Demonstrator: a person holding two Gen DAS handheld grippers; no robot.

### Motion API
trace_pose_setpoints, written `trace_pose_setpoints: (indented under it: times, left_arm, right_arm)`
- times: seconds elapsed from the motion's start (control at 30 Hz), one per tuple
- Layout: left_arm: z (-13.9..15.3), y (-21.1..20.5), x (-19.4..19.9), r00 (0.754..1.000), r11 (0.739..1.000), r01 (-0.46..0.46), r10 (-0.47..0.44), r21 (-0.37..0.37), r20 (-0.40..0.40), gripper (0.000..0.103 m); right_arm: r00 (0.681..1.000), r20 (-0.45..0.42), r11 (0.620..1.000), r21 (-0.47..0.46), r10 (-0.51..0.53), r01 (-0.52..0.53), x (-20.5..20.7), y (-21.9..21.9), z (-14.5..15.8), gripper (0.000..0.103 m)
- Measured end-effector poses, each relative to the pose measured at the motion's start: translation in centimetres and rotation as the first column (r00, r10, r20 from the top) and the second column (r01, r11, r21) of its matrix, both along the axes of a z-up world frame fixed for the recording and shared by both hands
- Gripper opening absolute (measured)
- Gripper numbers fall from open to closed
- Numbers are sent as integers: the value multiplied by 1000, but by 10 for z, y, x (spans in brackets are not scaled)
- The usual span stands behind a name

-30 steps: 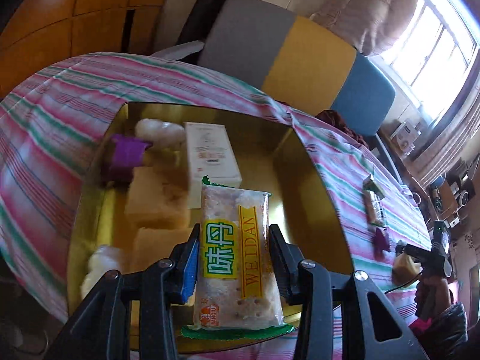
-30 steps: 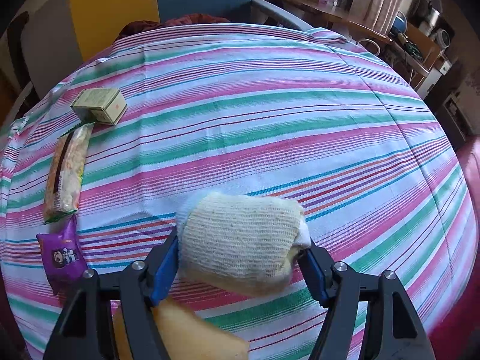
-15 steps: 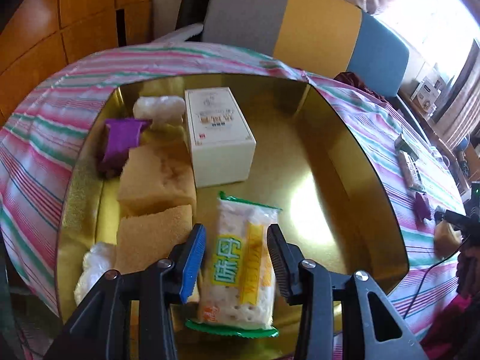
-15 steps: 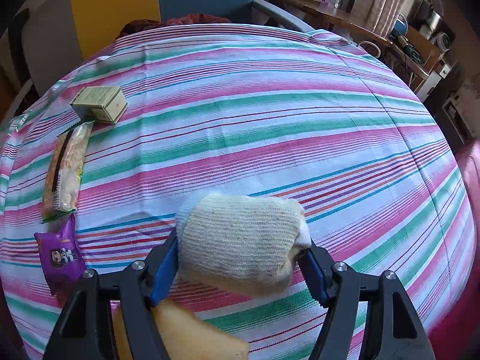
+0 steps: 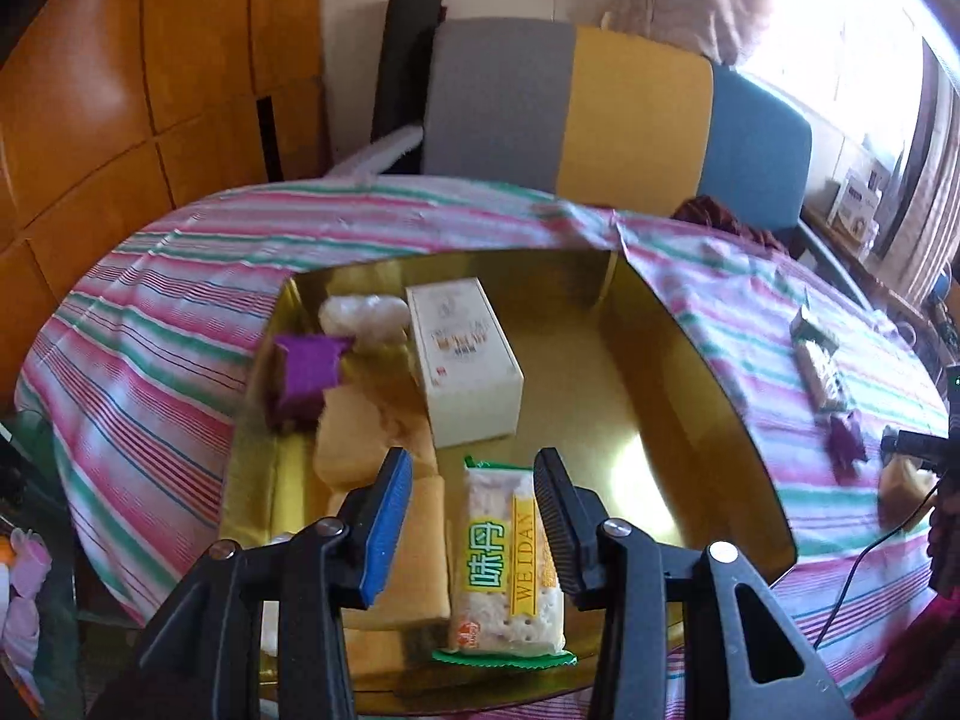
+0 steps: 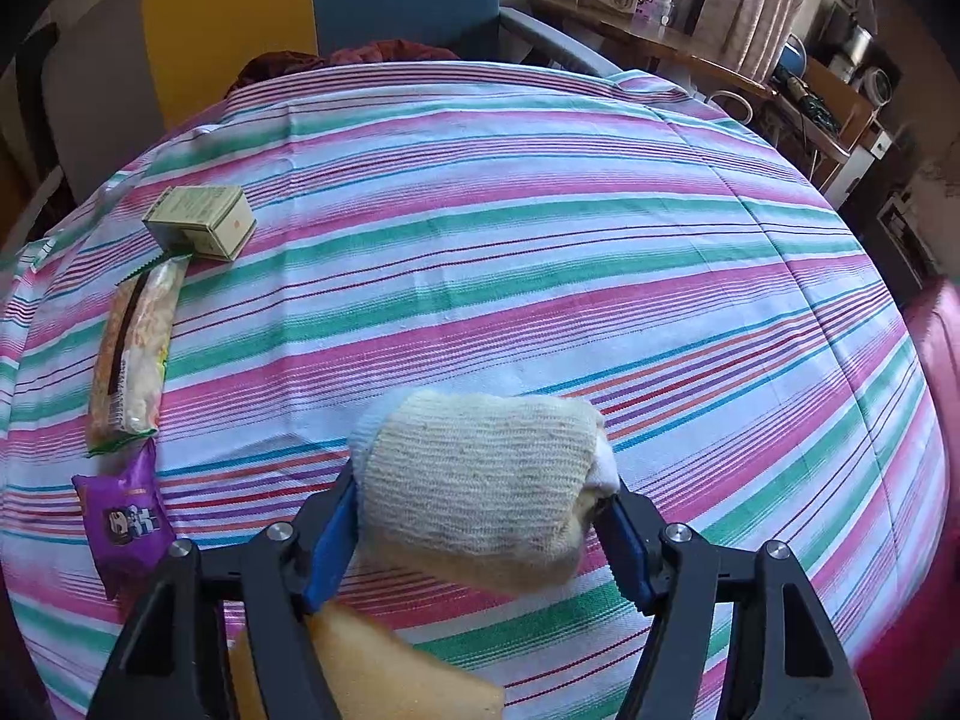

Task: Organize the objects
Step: 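Carry the cracker pack into the tray and release it with the left gripper, then lower the white sock bundle into the gold tray and open the right gripper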

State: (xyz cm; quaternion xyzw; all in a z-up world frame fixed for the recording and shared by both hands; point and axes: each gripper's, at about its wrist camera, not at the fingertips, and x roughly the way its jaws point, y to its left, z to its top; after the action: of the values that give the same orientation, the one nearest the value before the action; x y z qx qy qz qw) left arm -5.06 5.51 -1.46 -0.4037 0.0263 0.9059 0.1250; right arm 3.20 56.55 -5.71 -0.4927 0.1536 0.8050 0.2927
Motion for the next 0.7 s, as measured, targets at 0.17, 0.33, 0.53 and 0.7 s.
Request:
trace_pose_setpoints:
  times: [0.17,0.33,0.53,0.7]
  left_arm:
    - [11,-11,1,1000,1000,-15,16,15,-20,42]
    - [12,-21,3,999,999,-32,32,35,-15,42]
    - [10,-34,3,998,997,-56,57,55,-10,42]
    - [8,-55,2,995,992,-103,103,73,-10,42]
  right_arm:
    - [990,-116,997,25,82,-79,-1,-24,29,70]
    - [955,-172,970,22,242,-242,-21,-87,51,70]
    - [832,-227,860,59,506,-507,-53,-197,83,71]
    - [659,-244,693,82,711,-717,-70,-301,101,70]
